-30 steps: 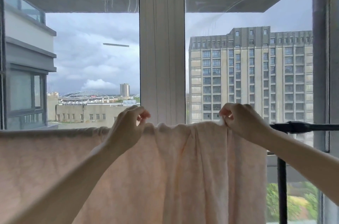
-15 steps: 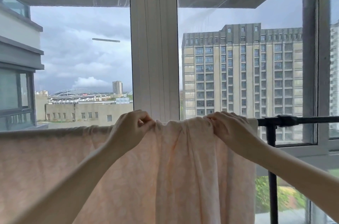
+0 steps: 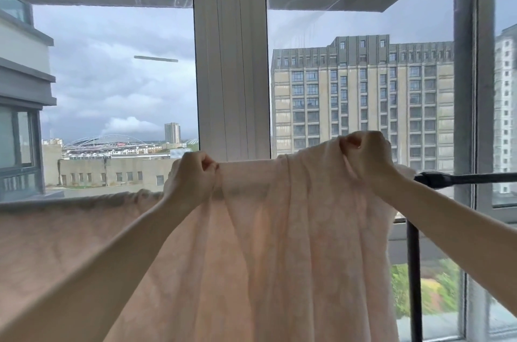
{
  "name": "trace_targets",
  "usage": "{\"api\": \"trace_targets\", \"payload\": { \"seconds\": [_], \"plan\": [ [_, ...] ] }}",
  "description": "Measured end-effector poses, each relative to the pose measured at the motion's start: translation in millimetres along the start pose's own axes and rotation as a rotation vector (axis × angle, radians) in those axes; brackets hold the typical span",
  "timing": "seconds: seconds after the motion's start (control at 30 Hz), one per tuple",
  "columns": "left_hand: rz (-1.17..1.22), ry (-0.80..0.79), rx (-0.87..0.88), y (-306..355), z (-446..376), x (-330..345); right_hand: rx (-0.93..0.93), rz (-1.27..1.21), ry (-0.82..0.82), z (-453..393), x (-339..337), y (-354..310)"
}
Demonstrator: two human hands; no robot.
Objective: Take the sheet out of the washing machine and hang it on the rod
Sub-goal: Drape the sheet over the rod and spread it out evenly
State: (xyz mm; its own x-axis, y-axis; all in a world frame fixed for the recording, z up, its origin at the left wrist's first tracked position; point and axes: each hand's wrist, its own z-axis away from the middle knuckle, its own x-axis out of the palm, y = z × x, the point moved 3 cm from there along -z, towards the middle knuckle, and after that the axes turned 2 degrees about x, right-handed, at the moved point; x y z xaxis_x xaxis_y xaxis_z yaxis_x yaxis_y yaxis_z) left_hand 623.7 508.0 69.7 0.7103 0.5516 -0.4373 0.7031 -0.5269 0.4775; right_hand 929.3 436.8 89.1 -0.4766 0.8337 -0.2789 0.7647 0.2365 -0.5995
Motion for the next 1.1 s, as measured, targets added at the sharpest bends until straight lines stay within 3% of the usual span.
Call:
{"api": "trace_targets", "payload": {
  "seconds": [0.13, 0.27, 0.37, 0.43, 0.5, 0.57, 0.67, 0.97, 1.1],
  "plan": [
    [-0.096, -0.019, -0.023, -5, -1, 6, -0.071, 0.183, -0.129, -1, 5, 16],
    [-0.081, 0.001, -0.005, -4, -3, 8, -0.065, 0.150, -0.055, -1, -5, 25],
    [-0.207, -0.054, -0.014, 0, 1, 10, -0.076, 0.292, -0.238, -1, 0, 35],
    [-0.219, 0.015, 0.131, 14, 8, 8, -0.059, 0.306, -0.299, -1, -3, 38],
    [-0.139, 0.070, 0.398, 41, 20, 8, -0.024, 0.285, -0.310, -2, -4, 40],
    [-0.039, -0.043, 0.486, 62, 33, 19, 0.012, 0.296, -0.297, -3, -2, 46],
    [-0.017, -0.184, 0.384, 67, 43, 45, 0.015, 0.335, -0.303, -5, 0, 49],
    [-0.068, 0.012, 0.175, 65, 43, 48, -0.045, 0.364, -0.311, -2, 0, 51],
    [-0.083, 0.032, 0.090, 68, 44, 46, -0.076, 0.153, -0.387, 4, -8, 50]
  ]
}}
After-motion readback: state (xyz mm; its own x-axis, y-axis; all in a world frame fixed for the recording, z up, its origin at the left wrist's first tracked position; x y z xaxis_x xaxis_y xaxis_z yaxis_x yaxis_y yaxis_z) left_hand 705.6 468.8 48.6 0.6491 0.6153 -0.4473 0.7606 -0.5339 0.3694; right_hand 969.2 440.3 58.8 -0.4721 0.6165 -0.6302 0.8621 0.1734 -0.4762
